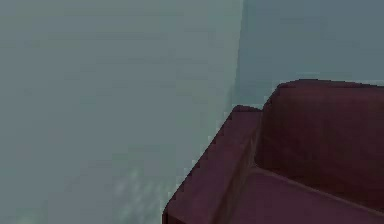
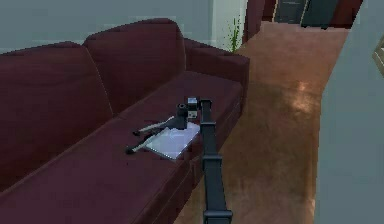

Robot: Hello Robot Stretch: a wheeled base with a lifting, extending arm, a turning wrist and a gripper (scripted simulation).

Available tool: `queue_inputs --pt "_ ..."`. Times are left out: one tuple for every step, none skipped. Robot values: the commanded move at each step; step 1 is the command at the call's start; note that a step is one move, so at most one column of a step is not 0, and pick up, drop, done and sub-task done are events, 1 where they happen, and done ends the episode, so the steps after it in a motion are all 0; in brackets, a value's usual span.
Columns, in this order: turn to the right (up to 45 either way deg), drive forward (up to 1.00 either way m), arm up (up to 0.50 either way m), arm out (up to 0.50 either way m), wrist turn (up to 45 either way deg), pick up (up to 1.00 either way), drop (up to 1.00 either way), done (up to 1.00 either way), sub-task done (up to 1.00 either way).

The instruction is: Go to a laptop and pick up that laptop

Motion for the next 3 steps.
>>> queue_inputs --pt "0.0 0.00 0.00 0.00 45.0 0.00 0.00 0.00 0.00" --pt "0.0 0.00 0.00 0.00 24.0 0.00 0.00 0.00 0.00" --pt "0.0 0.00 -0.30 0.00 0.0 0.00 0.00 0.00 0.00"
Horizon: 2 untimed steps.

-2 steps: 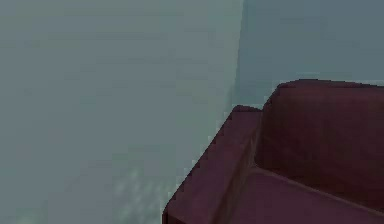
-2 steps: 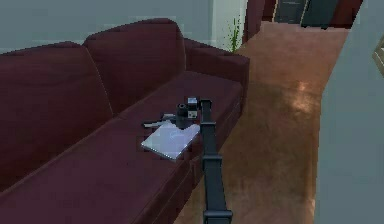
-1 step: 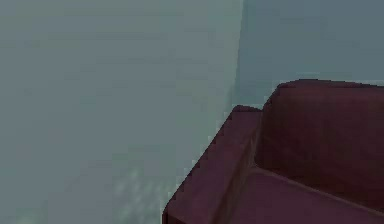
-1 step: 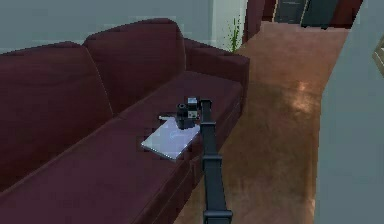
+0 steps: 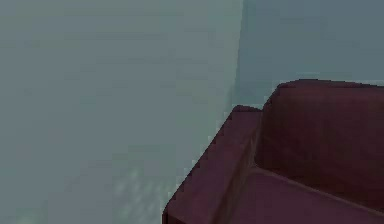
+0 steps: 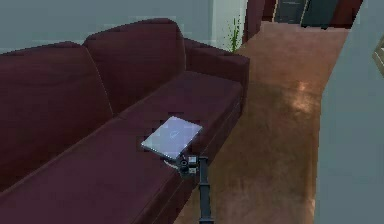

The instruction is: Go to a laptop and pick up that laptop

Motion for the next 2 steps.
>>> queue_inputs --pt "0.0 0.00 0.00 0.00 0.0 1.00 0.00 0.00 0.00" --pt "0.0 0.00 0.10 0.00 0.0 0.00 0.00 0.00 0.00"
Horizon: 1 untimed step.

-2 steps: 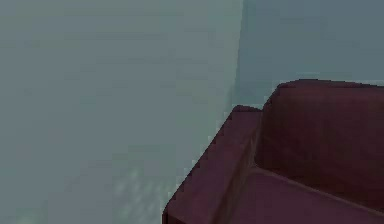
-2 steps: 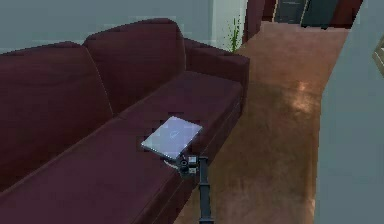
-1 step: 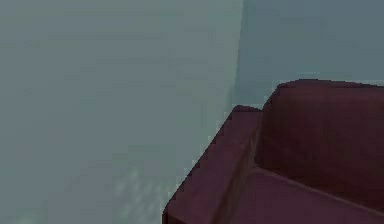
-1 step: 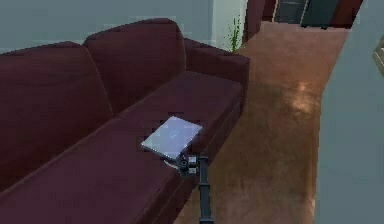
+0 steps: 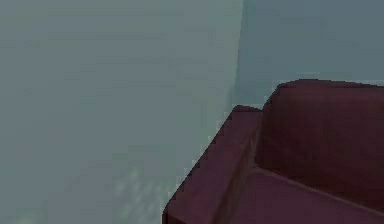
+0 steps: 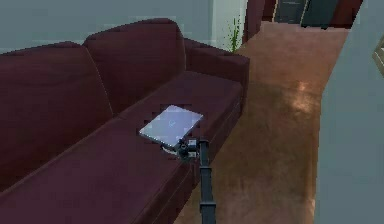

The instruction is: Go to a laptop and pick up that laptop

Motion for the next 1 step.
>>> queue_inputs --pt "0.0 0.00 0.00 0.00 0.0 0.00 0.00 1.00 0.00"
